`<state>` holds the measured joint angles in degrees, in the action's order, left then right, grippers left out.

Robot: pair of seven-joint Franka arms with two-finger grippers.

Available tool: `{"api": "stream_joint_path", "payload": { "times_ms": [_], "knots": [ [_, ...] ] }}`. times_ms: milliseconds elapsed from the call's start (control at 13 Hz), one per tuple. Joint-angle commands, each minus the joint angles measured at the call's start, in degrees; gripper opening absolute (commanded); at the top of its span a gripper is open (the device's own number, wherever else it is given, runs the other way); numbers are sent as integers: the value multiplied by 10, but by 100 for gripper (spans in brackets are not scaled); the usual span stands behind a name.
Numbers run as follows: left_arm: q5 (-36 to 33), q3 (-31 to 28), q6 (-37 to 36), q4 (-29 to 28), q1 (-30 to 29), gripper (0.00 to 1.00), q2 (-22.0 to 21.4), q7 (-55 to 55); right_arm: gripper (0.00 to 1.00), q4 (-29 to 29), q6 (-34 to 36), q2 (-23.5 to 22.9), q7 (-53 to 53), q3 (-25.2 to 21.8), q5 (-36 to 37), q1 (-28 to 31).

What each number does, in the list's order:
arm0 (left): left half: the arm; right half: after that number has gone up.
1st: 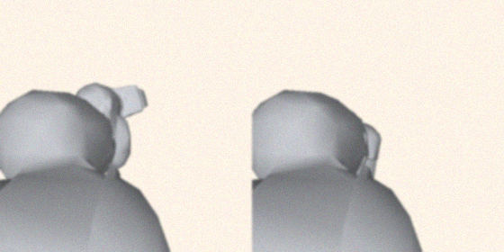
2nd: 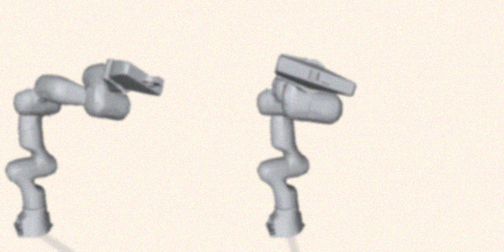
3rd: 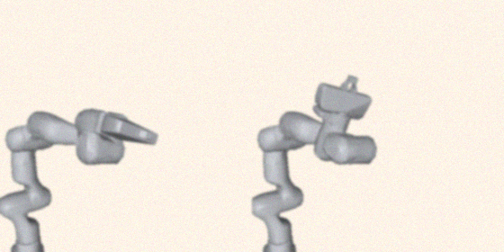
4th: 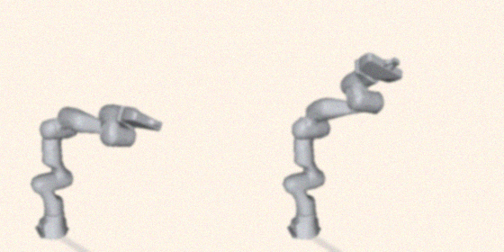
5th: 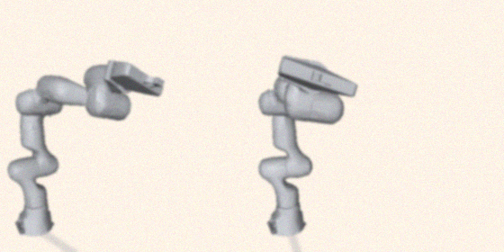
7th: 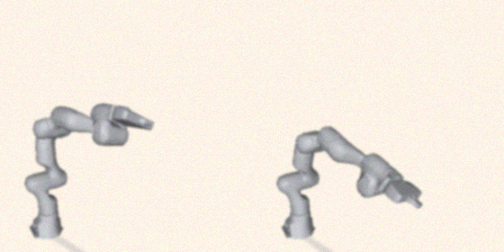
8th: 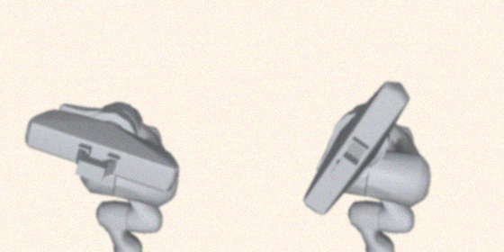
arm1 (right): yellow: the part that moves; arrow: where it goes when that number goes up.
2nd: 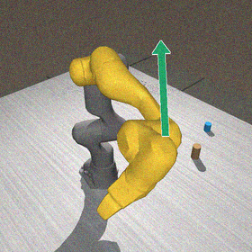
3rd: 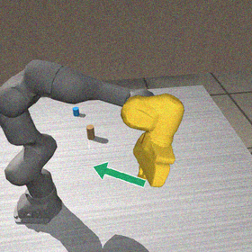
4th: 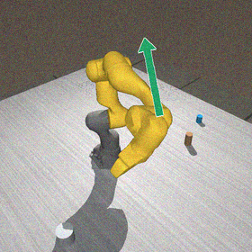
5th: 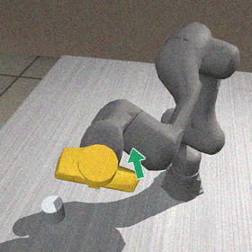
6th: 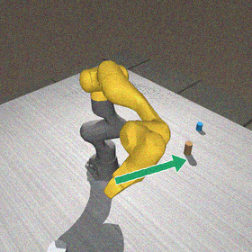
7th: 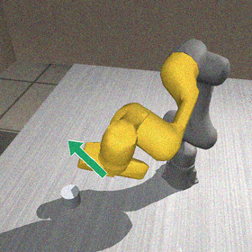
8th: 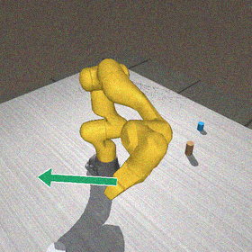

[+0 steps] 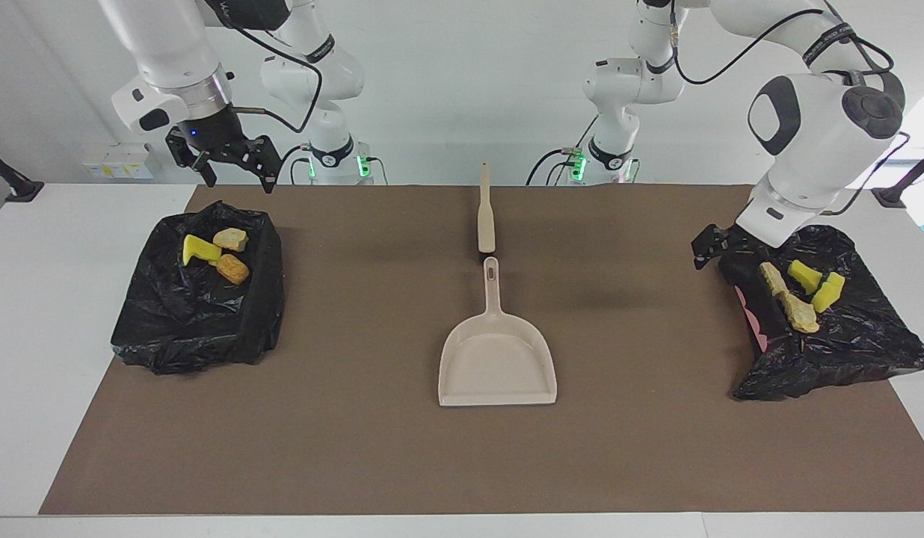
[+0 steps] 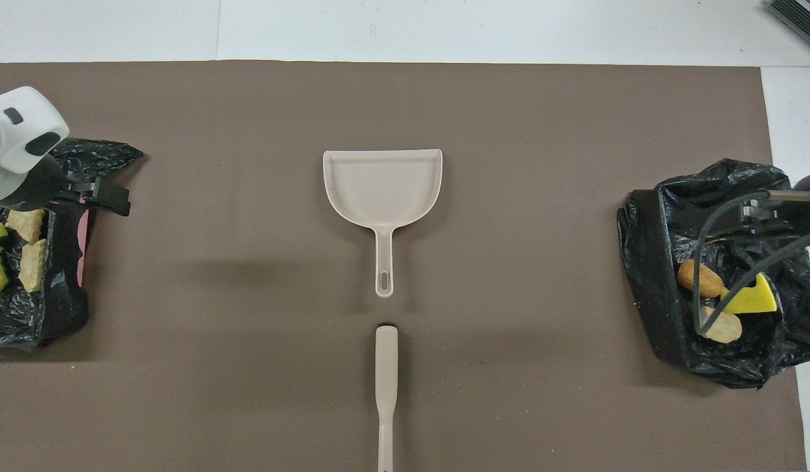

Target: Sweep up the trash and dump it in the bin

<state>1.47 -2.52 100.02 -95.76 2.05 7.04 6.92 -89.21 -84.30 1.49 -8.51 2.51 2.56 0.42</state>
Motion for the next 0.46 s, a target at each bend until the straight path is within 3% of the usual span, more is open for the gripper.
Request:
{"api": "stream_joint_path", "payload": {
  "times_ms": [0, 231, 385],
  "knots": [
    [6, 2, -12, 3, -39, 100, -7, 28, 100, -13, -2, 12, 12, 2, -2, 6],
    [6, 8, -15, 12, -33, 100, -8, -34, 100, -13, -2, 12, 12, 2, -2, 6],
    [4, 24, -30, 8, -31, 100, -35, -59, 100, -13, -2, 12, 12, 3, -2, 6]
  ]
}}
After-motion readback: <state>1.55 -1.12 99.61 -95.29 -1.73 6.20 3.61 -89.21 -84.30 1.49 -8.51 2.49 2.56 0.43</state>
